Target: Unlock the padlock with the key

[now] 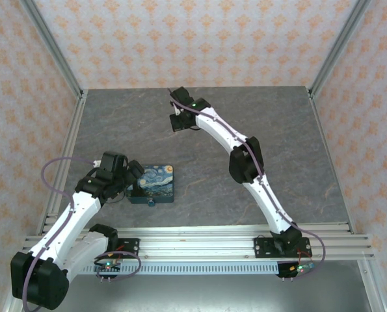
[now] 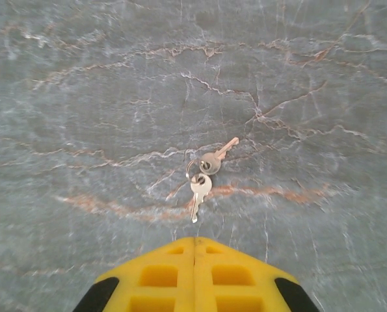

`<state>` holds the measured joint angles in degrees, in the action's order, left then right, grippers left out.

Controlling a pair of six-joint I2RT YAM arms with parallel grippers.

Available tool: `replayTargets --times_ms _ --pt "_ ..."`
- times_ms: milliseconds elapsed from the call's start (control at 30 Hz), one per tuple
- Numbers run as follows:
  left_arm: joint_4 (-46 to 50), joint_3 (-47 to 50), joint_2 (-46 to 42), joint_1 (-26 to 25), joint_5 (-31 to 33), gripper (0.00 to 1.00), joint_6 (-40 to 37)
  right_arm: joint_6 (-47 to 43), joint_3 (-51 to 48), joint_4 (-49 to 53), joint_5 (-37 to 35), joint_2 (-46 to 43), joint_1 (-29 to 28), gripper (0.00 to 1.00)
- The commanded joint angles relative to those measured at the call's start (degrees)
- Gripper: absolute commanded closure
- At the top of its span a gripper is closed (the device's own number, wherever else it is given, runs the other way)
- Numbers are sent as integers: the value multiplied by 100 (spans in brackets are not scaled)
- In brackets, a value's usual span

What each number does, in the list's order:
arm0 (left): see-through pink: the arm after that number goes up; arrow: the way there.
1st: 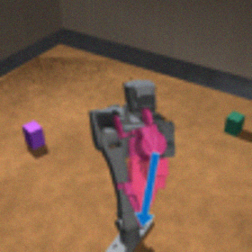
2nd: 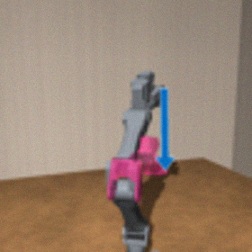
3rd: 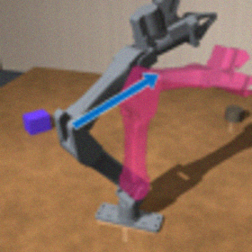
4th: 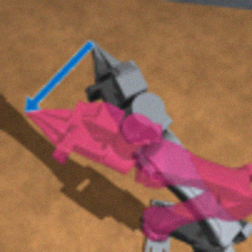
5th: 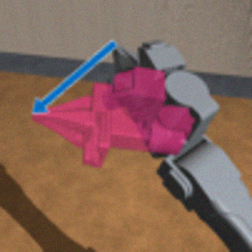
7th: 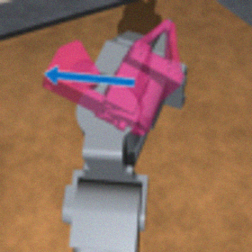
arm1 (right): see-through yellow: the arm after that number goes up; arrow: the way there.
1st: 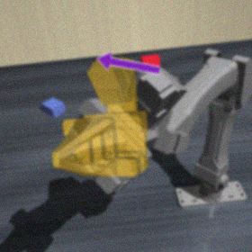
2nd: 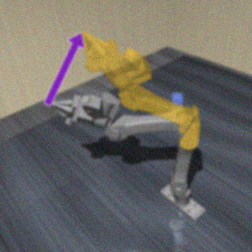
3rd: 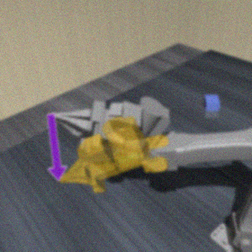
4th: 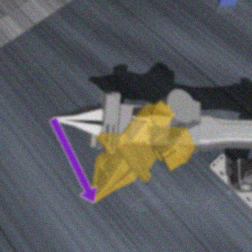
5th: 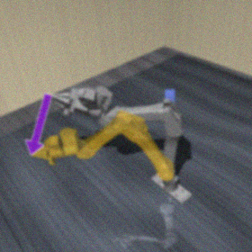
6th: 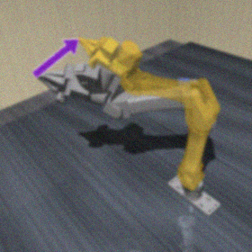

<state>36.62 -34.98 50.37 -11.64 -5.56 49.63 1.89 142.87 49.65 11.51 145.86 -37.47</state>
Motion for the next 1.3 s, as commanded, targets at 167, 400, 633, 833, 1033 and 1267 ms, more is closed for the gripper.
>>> replayTargets --times_ms 167,400,633,833,1033,1267 --pt "50 -64 -10 -36 38 0 -92 313 -836 -371 -198 -586 -41 62" --pt "81 -70 -18 -36 11 0 -77 883 573 8 -290 419 -41 50" --pt "78 -27 -71 -35 -15 0 -64 1190 755 -246 -652 818 -41 45" --pt "104 -9 -71 -37 -29 0 -82 1329 827 -530 -603 1040 -54 45" --pt "99 18 -89 -33 -30 0 -58 1313 937 -627 -655 1262 -103 46" --pt "124 27 -132 -33 -29 0 -34 838 1003 -521 -1371 1499 -325 52"
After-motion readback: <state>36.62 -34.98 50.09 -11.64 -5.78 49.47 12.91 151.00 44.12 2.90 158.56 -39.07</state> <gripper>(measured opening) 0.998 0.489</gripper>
